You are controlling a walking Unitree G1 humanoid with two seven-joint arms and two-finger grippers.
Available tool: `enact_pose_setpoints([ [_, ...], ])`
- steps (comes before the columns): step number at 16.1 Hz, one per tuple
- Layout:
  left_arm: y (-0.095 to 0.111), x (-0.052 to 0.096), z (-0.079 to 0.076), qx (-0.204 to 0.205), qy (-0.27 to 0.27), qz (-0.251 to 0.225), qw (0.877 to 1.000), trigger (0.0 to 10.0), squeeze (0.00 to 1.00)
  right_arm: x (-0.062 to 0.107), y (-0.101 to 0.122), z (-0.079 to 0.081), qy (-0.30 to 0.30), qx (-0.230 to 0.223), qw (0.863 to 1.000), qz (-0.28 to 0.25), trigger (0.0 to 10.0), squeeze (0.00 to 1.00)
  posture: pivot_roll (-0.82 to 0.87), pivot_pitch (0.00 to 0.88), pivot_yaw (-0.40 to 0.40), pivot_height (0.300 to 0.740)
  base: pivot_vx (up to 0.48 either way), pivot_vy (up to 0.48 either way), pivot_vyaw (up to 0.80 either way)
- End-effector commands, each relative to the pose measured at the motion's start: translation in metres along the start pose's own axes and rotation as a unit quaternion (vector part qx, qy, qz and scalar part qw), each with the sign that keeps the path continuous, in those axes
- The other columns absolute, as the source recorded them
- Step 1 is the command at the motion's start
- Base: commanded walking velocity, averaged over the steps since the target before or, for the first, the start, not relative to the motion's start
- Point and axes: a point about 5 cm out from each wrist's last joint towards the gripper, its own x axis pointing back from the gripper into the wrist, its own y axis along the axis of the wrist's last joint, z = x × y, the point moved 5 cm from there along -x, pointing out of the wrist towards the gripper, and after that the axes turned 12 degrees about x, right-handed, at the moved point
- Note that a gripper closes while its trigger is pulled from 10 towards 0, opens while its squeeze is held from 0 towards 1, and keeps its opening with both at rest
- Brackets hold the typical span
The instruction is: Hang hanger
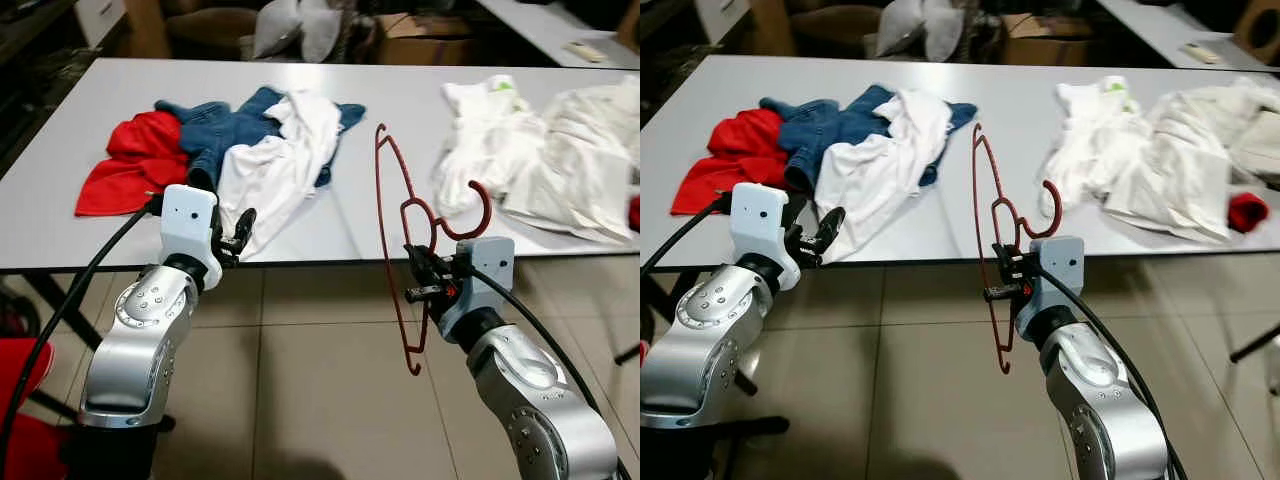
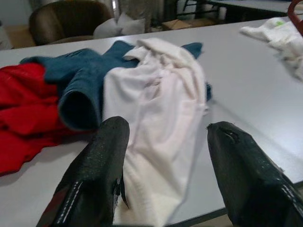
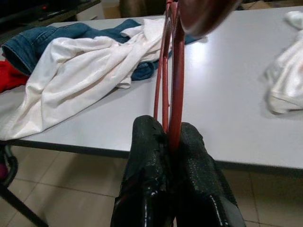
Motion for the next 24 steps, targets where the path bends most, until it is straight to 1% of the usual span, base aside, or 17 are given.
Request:
enact_pose_setpoints([
  [1, -0.0022, -0.0018, 0.0005, 0.000, 0.003, 0.003, 1.000, 10.0, 0.00, -0.0010, 0.0018, -0.0030, -0.004, 0.007, 1.000, -0.004, 10.0, 0.00, 0.00, 0.000, -0.024, 0.740, 0.281, 0.000, 0.00],
  [5, -0.0037, -0.0017, 0.0017, -0.002, 0.004, 0.004, 1.000, 10.0, 0.00, -0.0024, 0.0020, -0.0052, -0.007, 0.008, 1.000, -0.006, 10.0, 0.00, 0.01, 0.000, -0.027, 0.740, 0.286, 0.000, 0.00],
  [17, -0.0058, -0.0020, -0.0003, -0.001, -0.005, 0.008, 1.000, 10.0, 0.00, -0.0025, 0.0006, -0.0025, -0.004, 0.012, 1.000, -0.006, 10.0, 0.00, 0.01, 0.000, -0.020, 0.740, 0.288, 0.000, 0.00],
  [24, -0.0055, -0.0034, -0.0025, -0.001, -0.012, 0.007, 1.000, 10.0, 0.00, -0.0029, 0.0004, -0.0037, -0.007, 0.012, 1.000, -0.008, 10.0, 0.00, 0.00, 0.000, -0.017, 0.740, 0.298, 0.000, 0.00],
])
